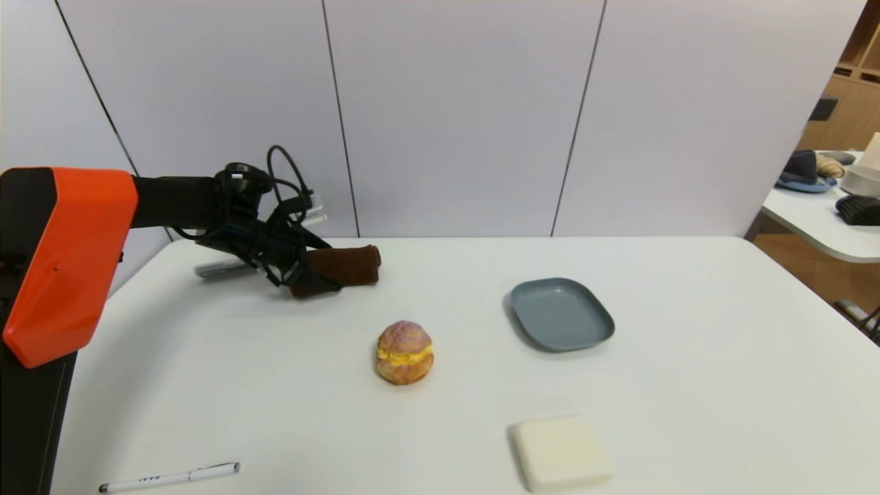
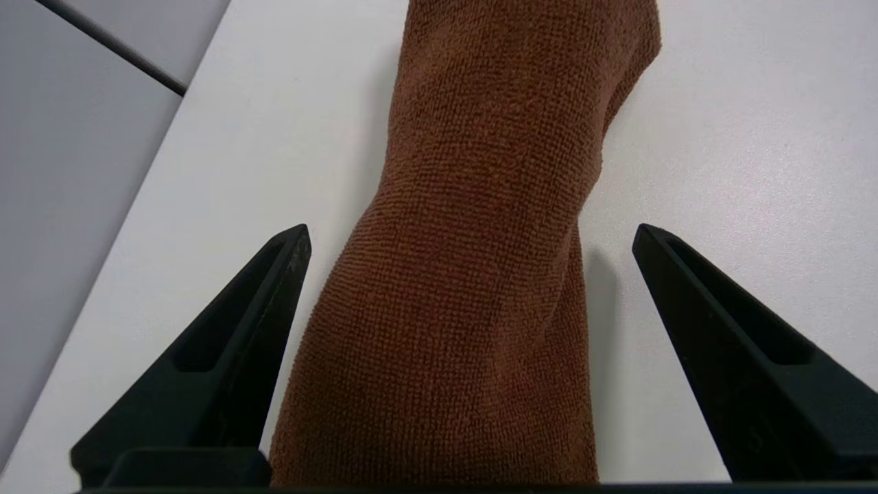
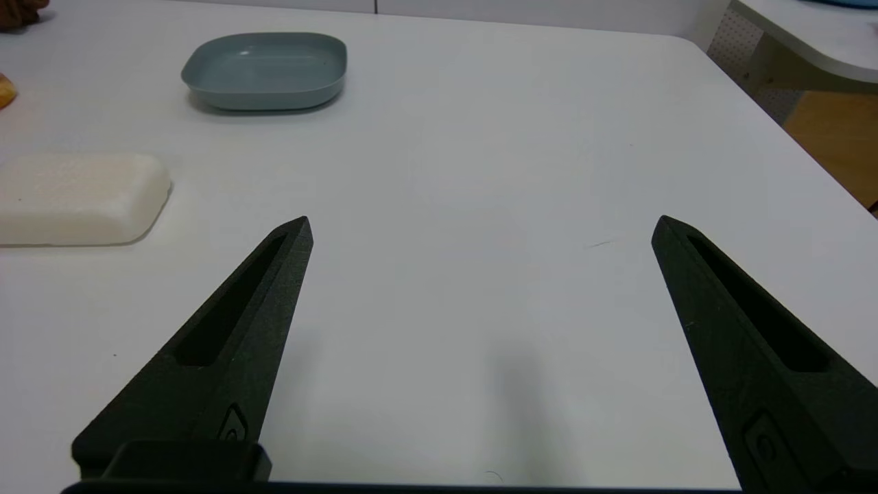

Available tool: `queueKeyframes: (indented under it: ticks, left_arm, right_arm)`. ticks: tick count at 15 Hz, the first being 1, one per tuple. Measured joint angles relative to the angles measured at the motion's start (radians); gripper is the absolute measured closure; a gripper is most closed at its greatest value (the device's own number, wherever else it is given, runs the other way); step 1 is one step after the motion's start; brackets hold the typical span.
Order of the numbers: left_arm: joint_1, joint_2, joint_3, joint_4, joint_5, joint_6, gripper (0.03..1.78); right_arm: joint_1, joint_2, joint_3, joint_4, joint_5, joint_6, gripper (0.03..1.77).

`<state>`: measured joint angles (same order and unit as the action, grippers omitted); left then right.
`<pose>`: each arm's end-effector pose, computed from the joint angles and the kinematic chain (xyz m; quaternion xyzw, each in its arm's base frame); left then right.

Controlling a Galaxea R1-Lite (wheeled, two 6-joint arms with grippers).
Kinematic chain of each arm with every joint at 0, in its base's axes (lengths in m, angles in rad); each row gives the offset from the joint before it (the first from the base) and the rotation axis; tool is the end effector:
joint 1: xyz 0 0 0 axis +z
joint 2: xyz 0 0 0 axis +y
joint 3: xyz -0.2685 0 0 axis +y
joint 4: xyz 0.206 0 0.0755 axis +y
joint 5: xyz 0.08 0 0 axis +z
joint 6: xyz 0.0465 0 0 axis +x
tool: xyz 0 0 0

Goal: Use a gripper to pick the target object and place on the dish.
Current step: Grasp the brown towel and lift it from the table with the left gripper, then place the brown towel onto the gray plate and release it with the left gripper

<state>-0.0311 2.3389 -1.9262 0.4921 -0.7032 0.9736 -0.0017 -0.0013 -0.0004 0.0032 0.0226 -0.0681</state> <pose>0.4757 -0.0449 0.0889 0.2653 0.2137 -0.4784 0.8094 0.0639 0.0009 0.0753 -0.0340 0.0004 0.0105 0.9994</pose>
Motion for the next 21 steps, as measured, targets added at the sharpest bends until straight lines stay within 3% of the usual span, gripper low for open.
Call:
queueKeyframes:
  ticks: [5, 6, 9, 13, 14, 21]
  left_arm:
    - [0.000, 0.018, 0.000, 0.003, 0.000, 0.000, 0.12]
    - [0.000, 0.020, 0.000, 0.004, 0.000, 0.000, 0.20]
    - [0.000, 0.025, 0.001, 0.005, 0.000, 0.000, 0.68]
    - [0.000, 0.027, 0.000, 0.006, 0.000, -0.002, 1.13]
    - [0.000, 0.024, -0.001, 0.006, 0.000, -0.002, 1.38]
    - [-0.022, -0.025, 0.006, 0.012, 0.001, -0.001, 1.38]
  right_arm:
    - [0.000, 0.000, 0.000, 0.000, 0.000, -0.001, 0.09]
    - [0.000, 0.000, 0.000, 0.000, 0.000, 0.000, 0.09]
    - [0.000, 0.000, 0.000, 0.000, 0.000, 0.000, 0.09]
    - [0.000, 0.000, 0.000, 0.000, 0.000, 0.000, 0.09]
    - [0.000, 0.000, 0.000, 0.000, 0.000, 0.000, 0.09]
    - [0.000, 0.000, 0.000, 0.000, 0.000, 0.000, 0.09]
